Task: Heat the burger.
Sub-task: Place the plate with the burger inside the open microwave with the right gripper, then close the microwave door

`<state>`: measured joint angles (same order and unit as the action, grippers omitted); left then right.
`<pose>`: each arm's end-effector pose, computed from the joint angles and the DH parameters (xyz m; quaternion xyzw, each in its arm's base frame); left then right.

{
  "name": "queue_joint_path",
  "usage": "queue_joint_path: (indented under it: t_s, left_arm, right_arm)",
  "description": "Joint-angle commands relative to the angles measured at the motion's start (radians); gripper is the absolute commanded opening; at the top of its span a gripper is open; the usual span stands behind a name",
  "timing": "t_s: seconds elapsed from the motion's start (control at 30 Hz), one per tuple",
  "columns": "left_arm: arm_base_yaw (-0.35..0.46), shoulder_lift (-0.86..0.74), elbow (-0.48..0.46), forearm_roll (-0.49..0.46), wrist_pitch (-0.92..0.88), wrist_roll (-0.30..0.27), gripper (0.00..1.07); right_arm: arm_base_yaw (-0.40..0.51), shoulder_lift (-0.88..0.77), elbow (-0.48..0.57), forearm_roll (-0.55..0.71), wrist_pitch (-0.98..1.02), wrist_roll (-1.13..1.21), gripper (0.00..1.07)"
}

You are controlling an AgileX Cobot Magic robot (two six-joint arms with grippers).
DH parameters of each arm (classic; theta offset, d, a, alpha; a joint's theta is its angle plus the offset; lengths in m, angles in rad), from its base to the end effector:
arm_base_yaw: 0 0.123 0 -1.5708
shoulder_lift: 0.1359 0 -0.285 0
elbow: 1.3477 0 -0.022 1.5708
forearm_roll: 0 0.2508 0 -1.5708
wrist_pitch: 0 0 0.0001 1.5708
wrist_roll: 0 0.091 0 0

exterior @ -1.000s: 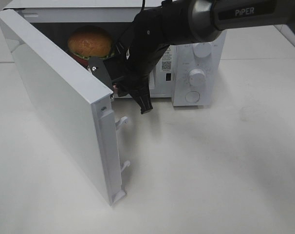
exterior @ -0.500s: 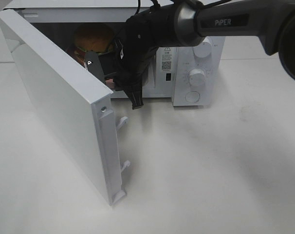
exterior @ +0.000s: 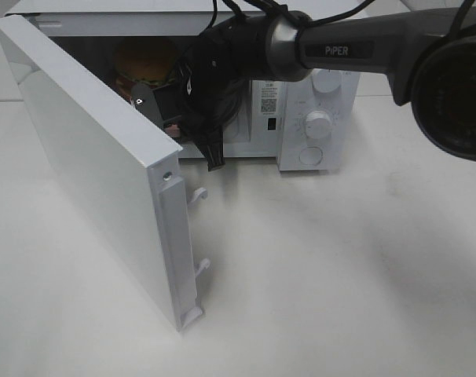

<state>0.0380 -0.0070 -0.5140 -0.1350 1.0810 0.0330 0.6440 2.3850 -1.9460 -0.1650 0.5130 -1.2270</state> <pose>-0.0084 -0.0111 0.2801 0.0019 0.8511 -0.0488 0.5227 0.4315 0.3148 0.1542 -0.7844 0.5120 -0.1591 0.3120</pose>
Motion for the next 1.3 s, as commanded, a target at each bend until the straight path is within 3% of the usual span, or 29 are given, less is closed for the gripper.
queue_joint_path:
  t_s: [0.03, 0.5, 0.73, 0.8, 1.07, 1.27, 1.3]
  left_arm:
    - [0.002, -0.015, 0.000, 0.008, -0.014, 0.002, 1.00]
    - [0.002, -0.015, 0.000, 0.008, -0.014, 0.002, 1.00]
    - [0.002, -0.015, 0.000, 0.008, -0.014, 0.002, 1.00]
    - [0.002, -0.015, 0.000, 0.008, -0.014, 0.002, 1.00]
    - [0.002, -0.015, 0.000, 0.008, -0.014, 0.002, 1.00]
    - [0.002, -0.015, 0.000, 0.008, -0.014, 0.002, 1.00]
    - [0.002, -0.015, 0.000, 0.008, -0.014, 0.002, 1.00]
  right_arm:
    - [0.000, 0.000, -0.014, -0.019, -0.046, -0.011, 0.00]
    - [0.000, 0.020, -0.043, -0.019, -0.050, 0.045, 0.02]
    - [0.000, 0.020, -0.043, -0.054, -0.046, 0.087, 0.16]
    - [0.000, 0.020, -0.043, -0.052, -0.031, 0.112, 0.32]
    - [0.001, 0.007, -0.040, -0.042, -0.016, 0.112, 0.58]
    - [0.002, -0.031, 0.013, -0.033, -0.031, 0.104, 0.62]
    - [0.002, -0.052, 0.062, -0.019, -0.047, 0.079, 0.62]
